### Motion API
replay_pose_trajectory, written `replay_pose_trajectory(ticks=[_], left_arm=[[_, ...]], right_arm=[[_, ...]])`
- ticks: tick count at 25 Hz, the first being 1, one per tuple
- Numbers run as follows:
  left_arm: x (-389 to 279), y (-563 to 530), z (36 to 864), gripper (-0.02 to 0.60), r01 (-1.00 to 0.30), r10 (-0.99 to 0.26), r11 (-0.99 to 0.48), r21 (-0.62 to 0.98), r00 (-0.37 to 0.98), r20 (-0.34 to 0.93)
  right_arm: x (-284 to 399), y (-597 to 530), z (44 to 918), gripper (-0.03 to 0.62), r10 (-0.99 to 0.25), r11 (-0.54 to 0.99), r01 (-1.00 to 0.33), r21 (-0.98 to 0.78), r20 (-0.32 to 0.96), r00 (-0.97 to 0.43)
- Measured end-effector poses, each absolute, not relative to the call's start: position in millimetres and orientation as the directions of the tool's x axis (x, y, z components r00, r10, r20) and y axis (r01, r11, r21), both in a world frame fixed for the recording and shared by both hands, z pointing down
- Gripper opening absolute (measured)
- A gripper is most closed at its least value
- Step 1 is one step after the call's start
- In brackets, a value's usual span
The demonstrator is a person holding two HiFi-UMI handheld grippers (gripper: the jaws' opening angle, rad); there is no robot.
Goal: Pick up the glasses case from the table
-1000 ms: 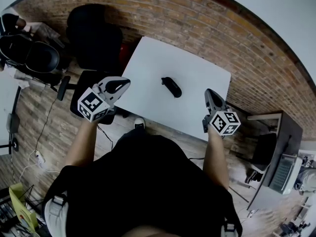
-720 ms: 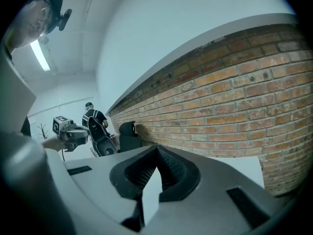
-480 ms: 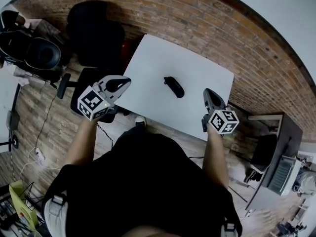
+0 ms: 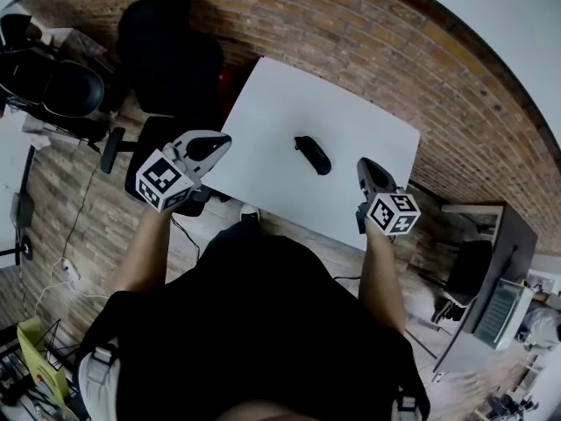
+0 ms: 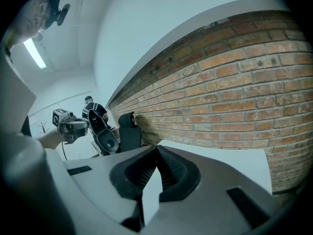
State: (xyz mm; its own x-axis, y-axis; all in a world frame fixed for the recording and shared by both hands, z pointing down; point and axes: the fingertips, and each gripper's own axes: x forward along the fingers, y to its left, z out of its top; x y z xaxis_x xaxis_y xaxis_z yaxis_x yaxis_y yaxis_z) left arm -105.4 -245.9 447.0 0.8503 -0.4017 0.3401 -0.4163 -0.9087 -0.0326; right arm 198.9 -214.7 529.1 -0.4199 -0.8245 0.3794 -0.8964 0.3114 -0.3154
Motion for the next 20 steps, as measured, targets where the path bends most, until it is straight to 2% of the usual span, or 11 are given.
replay_pose_trajectory(ticks=[20], left_arm=[[-119, -278, 467, 0.011, -0.427, -0.401, -0.904, -0.010, 0.839, 0.369]], right_arm=[[177, -245, 594, 0.017, -0.741, 0.329, -0.886, -0.325, 0.493, -0.456]])
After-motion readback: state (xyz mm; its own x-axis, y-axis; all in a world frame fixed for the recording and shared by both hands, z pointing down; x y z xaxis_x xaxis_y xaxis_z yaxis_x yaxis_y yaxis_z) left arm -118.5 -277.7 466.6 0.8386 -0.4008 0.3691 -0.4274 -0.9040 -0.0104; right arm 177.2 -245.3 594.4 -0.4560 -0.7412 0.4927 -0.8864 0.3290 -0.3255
